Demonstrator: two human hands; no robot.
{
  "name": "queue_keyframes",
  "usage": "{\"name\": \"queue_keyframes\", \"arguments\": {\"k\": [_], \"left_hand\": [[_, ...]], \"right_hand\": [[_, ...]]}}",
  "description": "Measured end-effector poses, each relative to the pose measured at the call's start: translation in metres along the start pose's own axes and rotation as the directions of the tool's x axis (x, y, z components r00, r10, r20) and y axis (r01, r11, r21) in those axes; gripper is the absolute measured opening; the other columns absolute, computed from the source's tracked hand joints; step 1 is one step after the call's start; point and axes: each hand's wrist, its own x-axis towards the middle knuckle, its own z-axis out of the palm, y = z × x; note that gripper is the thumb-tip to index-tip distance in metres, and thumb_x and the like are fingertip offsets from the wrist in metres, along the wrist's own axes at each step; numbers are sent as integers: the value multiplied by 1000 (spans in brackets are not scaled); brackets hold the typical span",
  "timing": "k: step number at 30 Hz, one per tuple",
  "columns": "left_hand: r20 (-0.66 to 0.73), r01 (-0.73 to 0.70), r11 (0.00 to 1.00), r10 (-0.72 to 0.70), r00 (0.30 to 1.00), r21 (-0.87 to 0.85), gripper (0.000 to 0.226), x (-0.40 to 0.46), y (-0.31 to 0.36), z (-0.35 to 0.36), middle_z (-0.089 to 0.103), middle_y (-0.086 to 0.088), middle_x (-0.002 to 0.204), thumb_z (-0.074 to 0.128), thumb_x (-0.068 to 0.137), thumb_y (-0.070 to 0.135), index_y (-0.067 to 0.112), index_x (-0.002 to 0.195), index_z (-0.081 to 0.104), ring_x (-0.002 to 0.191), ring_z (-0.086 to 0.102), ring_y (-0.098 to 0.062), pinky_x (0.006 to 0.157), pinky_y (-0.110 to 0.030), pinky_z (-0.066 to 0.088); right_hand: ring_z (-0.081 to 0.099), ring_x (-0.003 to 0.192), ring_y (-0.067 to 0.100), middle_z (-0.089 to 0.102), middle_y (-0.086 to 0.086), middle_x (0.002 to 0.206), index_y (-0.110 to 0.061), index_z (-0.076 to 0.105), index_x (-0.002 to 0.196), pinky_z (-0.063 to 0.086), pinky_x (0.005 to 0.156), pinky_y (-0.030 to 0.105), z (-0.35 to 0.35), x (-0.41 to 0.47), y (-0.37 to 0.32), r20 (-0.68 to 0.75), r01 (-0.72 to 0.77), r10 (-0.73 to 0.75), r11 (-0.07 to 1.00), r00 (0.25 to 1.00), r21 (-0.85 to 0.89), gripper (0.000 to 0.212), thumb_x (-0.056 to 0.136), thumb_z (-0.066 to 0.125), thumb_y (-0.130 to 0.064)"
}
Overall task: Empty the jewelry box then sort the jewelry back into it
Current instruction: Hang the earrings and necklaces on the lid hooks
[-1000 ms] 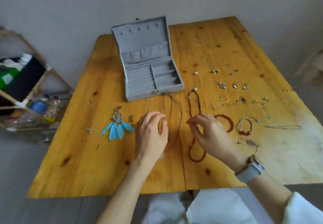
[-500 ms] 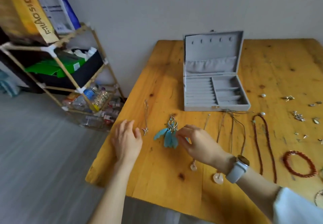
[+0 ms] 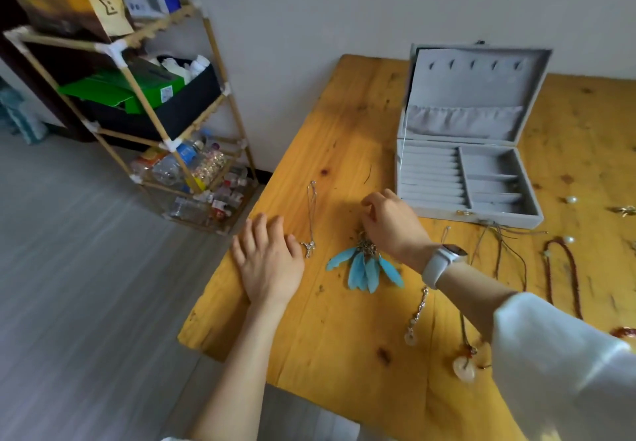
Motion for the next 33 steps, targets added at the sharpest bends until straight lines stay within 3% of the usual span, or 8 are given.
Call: {"name": "queue_keyframes", "arguments": {"k": [6,11,18,20,22,25,29,33], "left_hand": [[-25,-2,999,3,1000,34,49,-1,1,2,46,-11,138,34,85,32,13,125,54,133,33,-32,110,-51,17],[-21,-5,998,6,1000,64,49,0,2,0,49,-10,136,30,85,34,15,123,55,131,37,-31,108,-52,22],[-17,-5,997,6,1000,71,47,0,3,0,51,-11,134,31,85,33,15,121,56,130,38,-32,106,-53,25],[-16,-8,998,9,1000,69,46,0,2,0,49,-11,135,34,85,32,15,122,55,131,37,-32,107,-53,24],[-11,-5,998,6,1000,61,48,0,2,0,49,-11,136,31,85,33,15,122,55,131,36,-32,107,-54,23],[-11,-4,999,5,1000,41,49,0,1,-1,47,-10,138,30,85,33,16,124,54,133,33,-31,108,-53,20],[20,1,1000,0,1000,-6,44,1,-1,-1,39,-5,144,35,90,32,19,130,48,138,24,-26,111,-48,12],[67,88,991,-81,994,-96,40,5,0,-5,36,0,145,45,90,32,24,129,49,138,21,-21,112,-44,9]], "right_hand": [[40,117,31,48,12,123,-10,46,127,41,91,40,12,39,-36,44,121,-117,988,992,-99,35,94,41,-22],[37,122,34,43,16,130,-13,40,132,36,97,41,26,81,-50,155,7,0,999,988,-43,42,92,45,-25],[44,112,32,52,16,116,-4,53,112,42,84,37,36,85,-53,76,97,-90,990,993,-98,25,90,44,-12],[52,101,31,58,17,108,-3,55,103,43,77,35,32,85,-51,96,92,-95,995,991,39,20,88,44,-11],[58,85,29,64,15,95,-7,57,91,45,69,33,21,82,-53,124,10,-52,948,991,318,12,87,46,-10],[59,69,19,64,8,77,-14,51,74,47,60,24,-6,70,-55,218,-116,-46,729,975,674,18,89,46,-5],[58,57,11,58,4,66,-14,49,74,45,59,22,-52,55,-52,197,-105,-100,574,975,812,18,87,47,-3],[55,55,9,54,2,65,-13,52,77,45,58,20,-96,47,-46,97,33,-161,655,982,755,15,89,51,-4]]}}
